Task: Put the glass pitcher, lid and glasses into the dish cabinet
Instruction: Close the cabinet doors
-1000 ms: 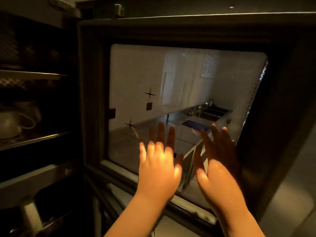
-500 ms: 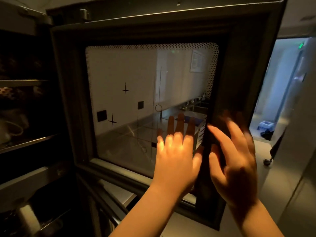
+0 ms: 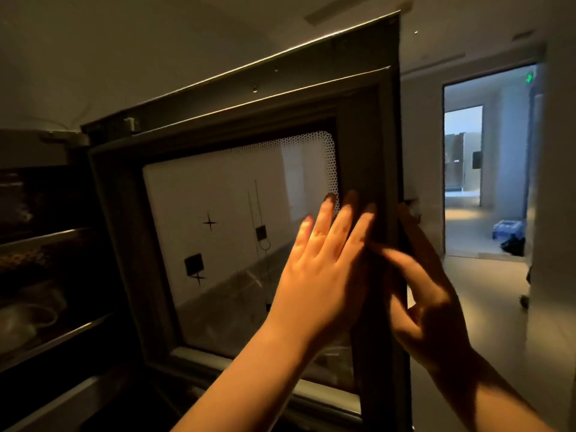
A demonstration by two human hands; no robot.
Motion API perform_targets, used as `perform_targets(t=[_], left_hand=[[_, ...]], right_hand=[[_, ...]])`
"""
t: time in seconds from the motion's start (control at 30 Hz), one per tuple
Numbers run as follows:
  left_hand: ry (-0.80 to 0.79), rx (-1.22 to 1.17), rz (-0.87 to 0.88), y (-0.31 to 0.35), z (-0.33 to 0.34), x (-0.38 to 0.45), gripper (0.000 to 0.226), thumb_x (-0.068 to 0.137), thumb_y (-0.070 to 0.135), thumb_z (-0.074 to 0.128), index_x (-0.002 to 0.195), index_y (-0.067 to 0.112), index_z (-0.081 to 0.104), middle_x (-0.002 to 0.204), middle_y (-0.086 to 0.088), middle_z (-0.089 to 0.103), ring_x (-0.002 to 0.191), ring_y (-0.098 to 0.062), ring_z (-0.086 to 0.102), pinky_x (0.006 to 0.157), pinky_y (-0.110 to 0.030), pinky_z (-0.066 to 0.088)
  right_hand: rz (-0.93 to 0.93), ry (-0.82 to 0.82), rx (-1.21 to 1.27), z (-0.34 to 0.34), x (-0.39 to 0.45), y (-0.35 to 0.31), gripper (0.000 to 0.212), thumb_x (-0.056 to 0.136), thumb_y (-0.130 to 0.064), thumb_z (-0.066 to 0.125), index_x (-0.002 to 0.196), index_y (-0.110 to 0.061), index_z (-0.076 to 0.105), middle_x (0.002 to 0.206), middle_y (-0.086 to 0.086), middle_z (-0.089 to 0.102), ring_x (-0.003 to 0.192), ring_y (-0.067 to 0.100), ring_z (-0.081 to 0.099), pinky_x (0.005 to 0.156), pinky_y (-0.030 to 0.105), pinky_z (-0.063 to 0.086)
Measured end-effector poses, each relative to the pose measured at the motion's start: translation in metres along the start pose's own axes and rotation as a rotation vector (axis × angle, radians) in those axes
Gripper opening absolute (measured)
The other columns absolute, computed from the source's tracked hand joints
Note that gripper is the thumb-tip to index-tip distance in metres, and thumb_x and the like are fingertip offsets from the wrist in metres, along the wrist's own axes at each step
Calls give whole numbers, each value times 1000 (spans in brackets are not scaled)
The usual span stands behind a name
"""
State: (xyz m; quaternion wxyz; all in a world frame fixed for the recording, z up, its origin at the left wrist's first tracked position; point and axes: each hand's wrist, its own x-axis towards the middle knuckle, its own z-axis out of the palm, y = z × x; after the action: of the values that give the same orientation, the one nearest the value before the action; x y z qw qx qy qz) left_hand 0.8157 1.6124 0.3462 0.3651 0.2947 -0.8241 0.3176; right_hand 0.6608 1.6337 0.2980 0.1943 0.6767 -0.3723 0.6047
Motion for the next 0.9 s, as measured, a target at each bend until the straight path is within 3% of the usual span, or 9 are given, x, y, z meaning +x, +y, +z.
perform_targets(t=[0.1, 0.2, 0.27, 0.33, 0.47, 0.6, 0.73, 0.9], left_hand=[[48, 54, 131, -14, -10, 15, 61, 94, 34, 38, 148, 16, 17, 154, -9, 10, 145, -27, 3, 118, -45, 6], [89, 86, 263, -26, -28, 37, 61, 93, 29, 38, 149, 17, 17, 156, -9, 10, 145, -27, 1, 119, -44, 6], [106, 164, 363, -31, -40, 56, 62, 91, 25, 41, 149, 17, 20, 156, -11, 14, 145, -29, 5, 118, -46, 10], [118, 233, 468, -34, -49, 75, 59, 92, 24, 43, 148, 18, 25, 155, -12, 20, 144, -33, 10, 118, -48, 11], [71, 299, 602, -39, -58, 101, 53, 89, 22, 51, 140, 18, 43, 151, -11, 34, 142, -34, 21, 115, -51, 17], [82, 372, 672, -48, -59, 105, 45, 90, 17, 56, 135, 17, 52, 143, -7, 46, 139, -30, 31, 114, -51, 20], [101, 419, 713, -52, -66, 105, 44, 92, 15, 50, 136, 19, 50, 143, -5, 46, 139, -29, 30, 114, -52, 18], [180, 446, 800, -61, -83, 94, 44, 95, 16, 49, 139, 21, 45, 147, -4, 41, 140, -28, 27, 115, -51, 17]], right_hand=[[-156, 50, -44, 1, 5, 12, 43, 83, -4, 54, 126, -10, 51, 140, 20, 43, 135, 14, 36, 105, 17, 34], [-311, 60, 1, -1, 17, 20, 30, 99, -18, 38, 127, -24, 48, 137, -15, 45, 129, -11, 33, 96, 13, 41], [-332, 61, -91, -9, 27, 25, 30, 98, -21, 37, 127, -17, 46, 137, -1, 44, 134, -5, 29, 102, 12, 35], [-287, 81, -110, -17, 40, 27, 45, 93, -17, 43, 137, -14, 36, 146, 11, 35, 138, 9, 31, 105, 17, 33], [-321, 38, -23, -21, 64, 34, 65, 90, -9, 43, 149, -23, 20, 146, 18, 35, 136, 28, 35, 108, 42, 36], [-405, 29, -93, -25, 70, 44, 59, 94, -18, 40, 149, -27, 20, 147, 6, 35, 135, 25, 38, 107, 39, 38], [-498, 60, -210, -27, 76, 43, 51, 100, -28, 30, 149, -27, 19, 154, -9, 23, 138, 17, 32, 110, 30, 33], [-597, 142, -263, -24, 74, 34, 50, 99, -28, 28, 149, -27, 19, 156, -9, 16, 140, 10, 23, 107, 28, 28]])
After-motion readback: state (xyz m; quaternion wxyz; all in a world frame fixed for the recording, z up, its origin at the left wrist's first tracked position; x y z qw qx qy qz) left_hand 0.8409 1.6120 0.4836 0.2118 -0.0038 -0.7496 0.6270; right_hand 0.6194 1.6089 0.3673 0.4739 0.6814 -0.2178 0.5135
